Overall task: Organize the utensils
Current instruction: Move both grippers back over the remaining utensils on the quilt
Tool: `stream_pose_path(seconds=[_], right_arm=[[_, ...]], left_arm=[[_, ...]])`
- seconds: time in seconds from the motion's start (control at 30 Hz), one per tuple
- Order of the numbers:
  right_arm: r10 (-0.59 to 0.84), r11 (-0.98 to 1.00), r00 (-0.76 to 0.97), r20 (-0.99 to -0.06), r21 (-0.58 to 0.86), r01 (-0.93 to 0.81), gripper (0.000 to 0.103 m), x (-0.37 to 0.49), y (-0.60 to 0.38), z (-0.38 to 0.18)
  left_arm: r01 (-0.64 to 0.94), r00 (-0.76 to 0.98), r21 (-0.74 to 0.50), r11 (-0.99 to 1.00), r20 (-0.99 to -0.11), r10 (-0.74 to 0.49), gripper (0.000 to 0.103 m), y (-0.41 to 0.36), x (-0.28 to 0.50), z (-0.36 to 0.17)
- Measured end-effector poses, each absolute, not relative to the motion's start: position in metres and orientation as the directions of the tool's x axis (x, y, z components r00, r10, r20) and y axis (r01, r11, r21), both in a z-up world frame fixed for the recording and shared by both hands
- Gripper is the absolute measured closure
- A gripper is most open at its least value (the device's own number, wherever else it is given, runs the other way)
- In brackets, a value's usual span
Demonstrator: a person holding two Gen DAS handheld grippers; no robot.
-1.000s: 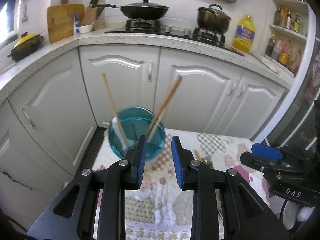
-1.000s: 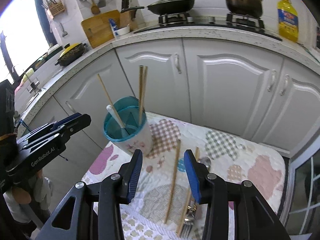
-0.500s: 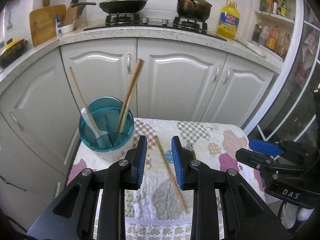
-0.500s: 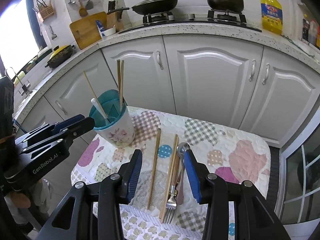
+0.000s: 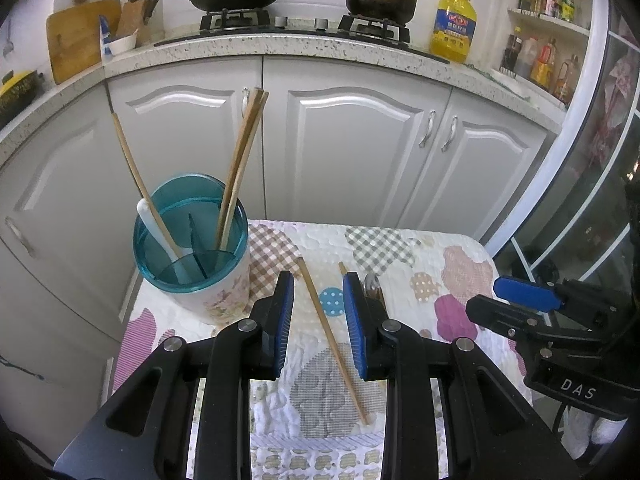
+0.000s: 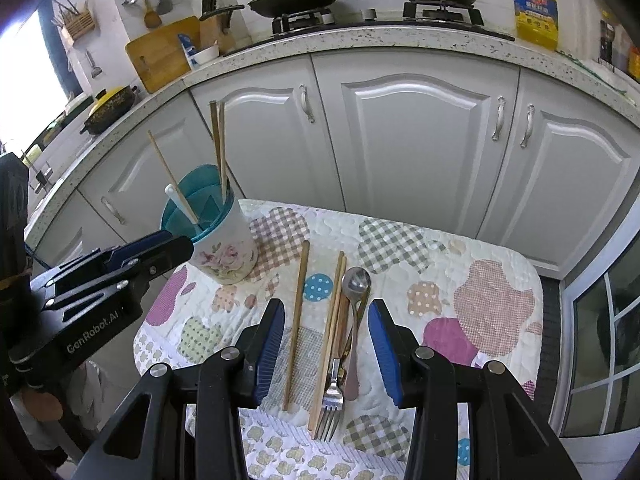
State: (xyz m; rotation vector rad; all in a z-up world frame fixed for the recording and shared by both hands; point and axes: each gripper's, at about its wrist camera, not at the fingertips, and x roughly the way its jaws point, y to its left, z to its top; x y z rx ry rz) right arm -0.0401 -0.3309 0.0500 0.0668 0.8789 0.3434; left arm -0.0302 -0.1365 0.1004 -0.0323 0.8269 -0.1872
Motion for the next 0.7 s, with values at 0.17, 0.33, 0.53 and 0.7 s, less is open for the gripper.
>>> stream_pose_path(seconds=[0.17,0.33,0.53,0.7], right_arm=[[0.304,0.950,0.591,-0.747,0.192,-0.246,0.061,-0.037,-0.331,0.047],[0.298,0.952,0.584,-0.755,0.191,-0.239,0.061,-0.036,-0.332,0.042],[0.290,0.954,0.558,-0.777,0.192,-0.229,0.061,-0.032,-0.335,0.029],[0.293,0.954,0.528,-0.797,0.208,-0.215,0.060,-0.027,-0.340,0.013]], left_arm=[[0.152,0.652,-0.119,0.981,-0.734,-0.190,0.079,-0.136,-0.028,0.095],[0.149,0.624,-0.144,0.978,-0.754,-0.206,0.079,-0.134,-0.024,0.086],[0.144,0.569,-0.181,0.973,-0.789,-0.231,0.079,-0.127,-0.020,0.065],[0.138,0.493,-0.228,0.964,-0.828,-0.266,0.079,-0.121,-0.016,0.038]])
